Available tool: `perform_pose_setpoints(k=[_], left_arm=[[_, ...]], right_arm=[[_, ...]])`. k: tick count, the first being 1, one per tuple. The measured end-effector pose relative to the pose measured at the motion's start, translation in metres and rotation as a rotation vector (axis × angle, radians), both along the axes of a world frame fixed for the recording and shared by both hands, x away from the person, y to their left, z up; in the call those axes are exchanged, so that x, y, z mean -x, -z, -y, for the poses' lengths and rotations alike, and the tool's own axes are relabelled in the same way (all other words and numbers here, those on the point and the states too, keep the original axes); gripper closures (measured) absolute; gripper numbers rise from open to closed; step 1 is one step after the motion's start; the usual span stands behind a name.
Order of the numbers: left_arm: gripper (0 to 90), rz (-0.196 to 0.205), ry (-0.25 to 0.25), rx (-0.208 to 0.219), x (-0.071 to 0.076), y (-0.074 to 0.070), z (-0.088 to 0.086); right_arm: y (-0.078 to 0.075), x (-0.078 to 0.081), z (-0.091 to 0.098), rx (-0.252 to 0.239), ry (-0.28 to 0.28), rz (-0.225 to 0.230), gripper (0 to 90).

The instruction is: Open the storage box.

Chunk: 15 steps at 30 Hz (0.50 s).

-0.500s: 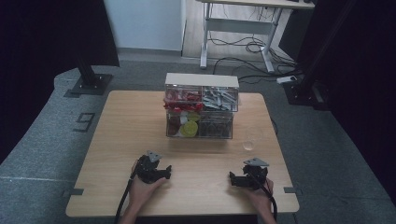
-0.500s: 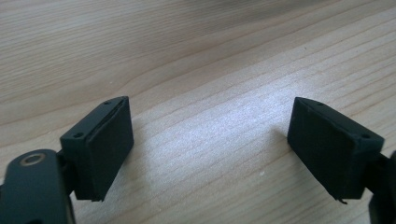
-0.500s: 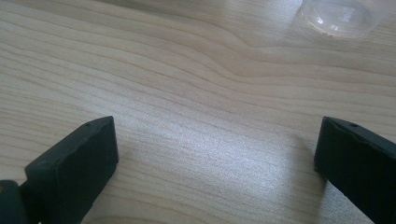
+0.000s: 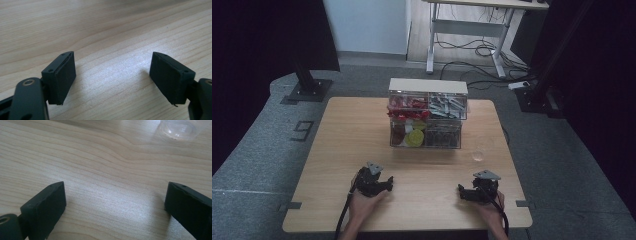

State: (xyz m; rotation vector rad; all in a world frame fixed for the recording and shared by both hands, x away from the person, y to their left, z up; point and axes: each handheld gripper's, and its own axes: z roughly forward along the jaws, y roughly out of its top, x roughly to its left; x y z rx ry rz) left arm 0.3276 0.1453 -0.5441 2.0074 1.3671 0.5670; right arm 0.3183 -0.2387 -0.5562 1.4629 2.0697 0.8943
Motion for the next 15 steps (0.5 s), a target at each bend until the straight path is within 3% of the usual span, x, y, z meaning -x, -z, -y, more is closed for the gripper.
perform_pose_setpoints(k=[5,15], left_arm=[[24.8,0.037,0.002,0.024,0.005,-0.008,-0.004],[32.6,0.096,0.001,0.074,0.015,-0.025,-0.011]], right_arm=[[0.000,0.000,0.000,-0.002,0.002,-0.002,3.6],[-0.001,0.005,0.000,-0.006,-0.021,0.022,12.5]])
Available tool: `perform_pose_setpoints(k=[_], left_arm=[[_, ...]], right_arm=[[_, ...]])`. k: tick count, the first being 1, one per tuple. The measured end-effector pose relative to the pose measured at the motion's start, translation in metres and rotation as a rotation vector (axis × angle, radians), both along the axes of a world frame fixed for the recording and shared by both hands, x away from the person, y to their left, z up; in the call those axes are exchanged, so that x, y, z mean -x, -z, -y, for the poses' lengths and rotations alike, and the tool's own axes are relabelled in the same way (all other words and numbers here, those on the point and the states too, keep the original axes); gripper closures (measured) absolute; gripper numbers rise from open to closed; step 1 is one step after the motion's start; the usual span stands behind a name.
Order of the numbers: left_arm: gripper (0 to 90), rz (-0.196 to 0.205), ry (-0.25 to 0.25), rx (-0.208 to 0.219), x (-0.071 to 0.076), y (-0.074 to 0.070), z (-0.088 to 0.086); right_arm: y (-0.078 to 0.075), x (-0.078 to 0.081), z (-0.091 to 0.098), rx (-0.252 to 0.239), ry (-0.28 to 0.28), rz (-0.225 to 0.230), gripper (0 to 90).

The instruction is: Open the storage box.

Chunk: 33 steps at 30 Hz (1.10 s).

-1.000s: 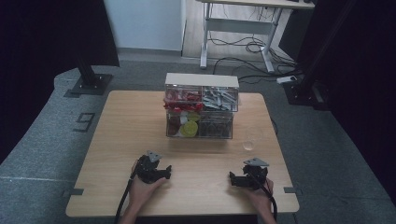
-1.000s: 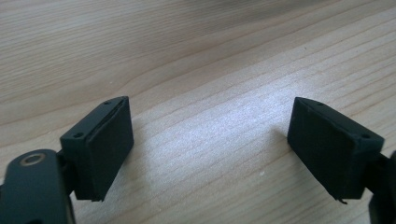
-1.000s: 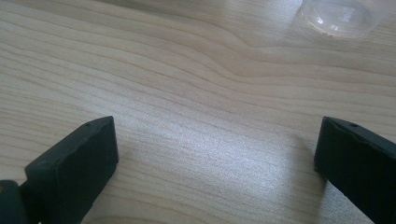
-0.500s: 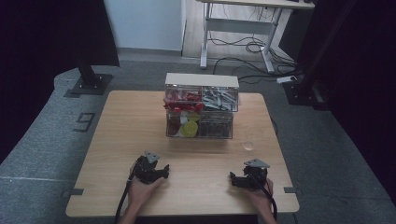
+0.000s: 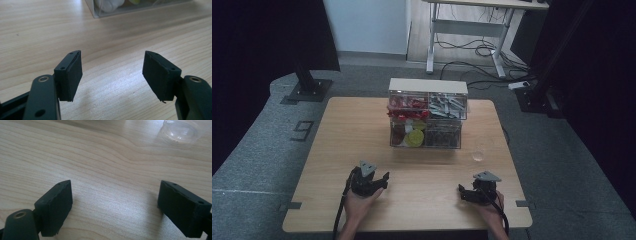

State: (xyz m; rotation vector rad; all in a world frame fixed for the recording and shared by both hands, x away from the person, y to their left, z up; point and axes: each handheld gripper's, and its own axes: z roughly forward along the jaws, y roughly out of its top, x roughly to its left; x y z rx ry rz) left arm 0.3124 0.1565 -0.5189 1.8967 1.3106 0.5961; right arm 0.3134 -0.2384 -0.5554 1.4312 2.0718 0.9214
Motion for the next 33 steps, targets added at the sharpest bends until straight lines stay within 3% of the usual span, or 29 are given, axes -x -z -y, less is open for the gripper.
perform_pose_setpoints(k=[7,11,25,33], left_arm=[[36.9,0.037,-0.008,0.021,0.007,-0.011,-0.002],[40.3,0.025,0.008,0.029,0.008,-0.013,-0.002],[49.7,0.046,-0.007,0.066,0.009,-0.022,-0.003],[62.6,0.045,0.012,0.064,0.005,-0.024,0.003]], right_arm=[[0.000,0.000,0.000,-0.003,-0.002,-0.002,12.5],[0.000,0.000,0.000,-0.002,0.001,-0.001,12.7],[0.000,0.002,0.001,-0.005,0.004,-0.002,13.2],[0.000,0.003,0.001,-0.004,0.000,-0.002,13.4]])
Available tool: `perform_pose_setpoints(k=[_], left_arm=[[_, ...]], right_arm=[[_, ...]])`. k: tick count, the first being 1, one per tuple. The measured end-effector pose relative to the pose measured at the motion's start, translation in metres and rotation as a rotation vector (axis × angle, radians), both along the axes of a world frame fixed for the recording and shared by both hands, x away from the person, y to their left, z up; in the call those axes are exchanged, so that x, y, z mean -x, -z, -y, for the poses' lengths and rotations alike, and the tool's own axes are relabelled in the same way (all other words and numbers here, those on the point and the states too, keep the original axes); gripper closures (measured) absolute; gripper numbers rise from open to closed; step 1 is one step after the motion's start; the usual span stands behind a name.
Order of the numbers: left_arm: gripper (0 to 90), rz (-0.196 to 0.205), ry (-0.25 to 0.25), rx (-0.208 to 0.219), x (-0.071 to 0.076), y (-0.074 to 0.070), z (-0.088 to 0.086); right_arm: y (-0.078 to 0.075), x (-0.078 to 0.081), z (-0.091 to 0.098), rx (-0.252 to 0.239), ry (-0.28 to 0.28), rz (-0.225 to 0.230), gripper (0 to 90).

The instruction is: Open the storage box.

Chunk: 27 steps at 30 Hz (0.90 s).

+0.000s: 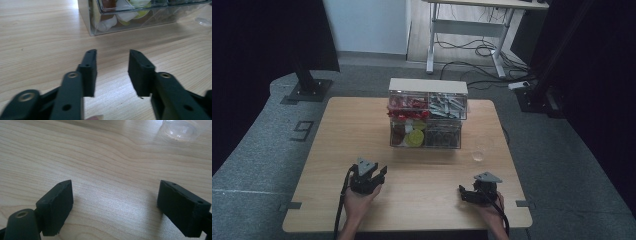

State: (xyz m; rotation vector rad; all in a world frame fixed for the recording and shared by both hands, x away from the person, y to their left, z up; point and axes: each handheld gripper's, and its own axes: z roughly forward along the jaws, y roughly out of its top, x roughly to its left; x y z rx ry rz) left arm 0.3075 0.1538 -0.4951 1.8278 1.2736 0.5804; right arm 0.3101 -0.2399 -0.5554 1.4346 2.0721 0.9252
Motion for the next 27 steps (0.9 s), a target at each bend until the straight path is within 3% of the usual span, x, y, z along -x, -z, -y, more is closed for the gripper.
perform_pose_setpoints(k=[6,13,27], left_arm=[[75.2,-0.024,0.028,0.034,-0.004,-0.003,0.003],[88.8,-0.018,0.041,0.038,-0.007,-0.009,0.008],[90.0,-0.042,0.050,0.031,-0.023,-0.007,0.016]], right_arm=[[0.000,0.000,0.000,0.000,0.000,0.000,13.4],[0.000,0.001,0.000,0.001,0.000,0.001,13.5],[0.000,0.001,0.000,0.001,0.001,0.001,13.5]])
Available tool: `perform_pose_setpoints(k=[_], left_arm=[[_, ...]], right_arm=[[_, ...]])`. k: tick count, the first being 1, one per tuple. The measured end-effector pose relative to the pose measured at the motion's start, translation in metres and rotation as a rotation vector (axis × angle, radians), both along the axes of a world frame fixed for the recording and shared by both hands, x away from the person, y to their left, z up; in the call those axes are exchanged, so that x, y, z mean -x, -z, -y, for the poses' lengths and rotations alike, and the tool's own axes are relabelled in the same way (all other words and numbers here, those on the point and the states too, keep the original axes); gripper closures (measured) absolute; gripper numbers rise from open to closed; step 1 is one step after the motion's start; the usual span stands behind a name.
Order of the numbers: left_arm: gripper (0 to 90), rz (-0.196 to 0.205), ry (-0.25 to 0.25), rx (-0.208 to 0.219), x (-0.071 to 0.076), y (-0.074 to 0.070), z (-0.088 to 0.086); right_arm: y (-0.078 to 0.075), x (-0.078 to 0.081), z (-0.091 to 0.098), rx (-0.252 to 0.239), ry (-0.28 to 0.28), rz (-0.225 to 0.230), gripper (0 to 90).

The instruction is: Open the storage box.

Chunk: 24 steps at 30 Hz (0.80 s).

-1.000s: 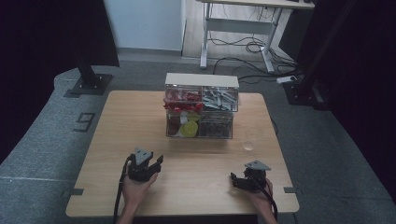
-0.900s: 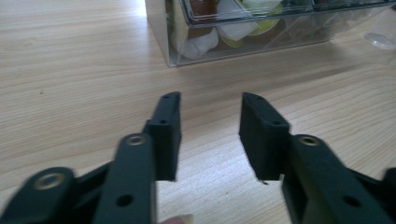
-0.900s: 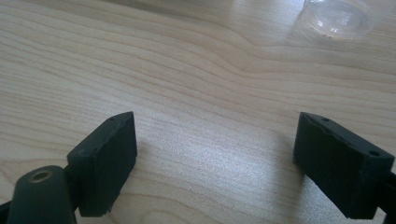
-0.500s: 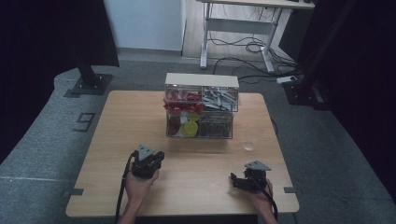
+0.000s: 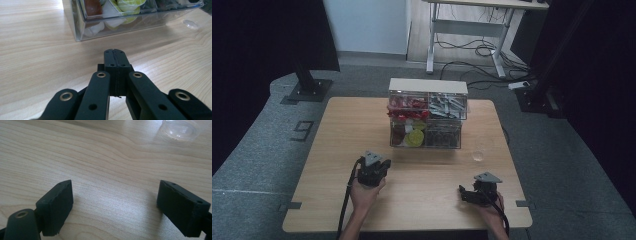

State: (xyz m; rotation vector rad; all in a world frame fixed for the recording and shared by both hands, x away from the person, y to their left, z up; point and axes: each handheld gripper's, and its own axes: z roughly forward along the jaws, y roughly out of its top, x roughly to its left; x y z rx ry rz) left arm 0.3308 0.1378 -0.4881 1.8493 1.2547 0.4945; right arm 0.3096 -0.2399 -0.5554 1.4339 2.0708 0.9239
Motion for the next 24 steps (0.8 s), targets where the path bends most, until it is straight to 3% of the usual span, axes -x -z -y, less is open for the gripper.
perform_pose_setpoints(k=[7,24], left_arm=[[90.0,0.006,-0.004,0.005,-0.008,-0.002,0.005],[90.0,-0.026,0.021,0.008,-0.023,0.004,0.018]], right_arm=[[0.000,0.000,0.000,0.000,0.000,0.000,13.6],[0.000,0.000,0.000,0.000,0.001,0.001,13.6]])
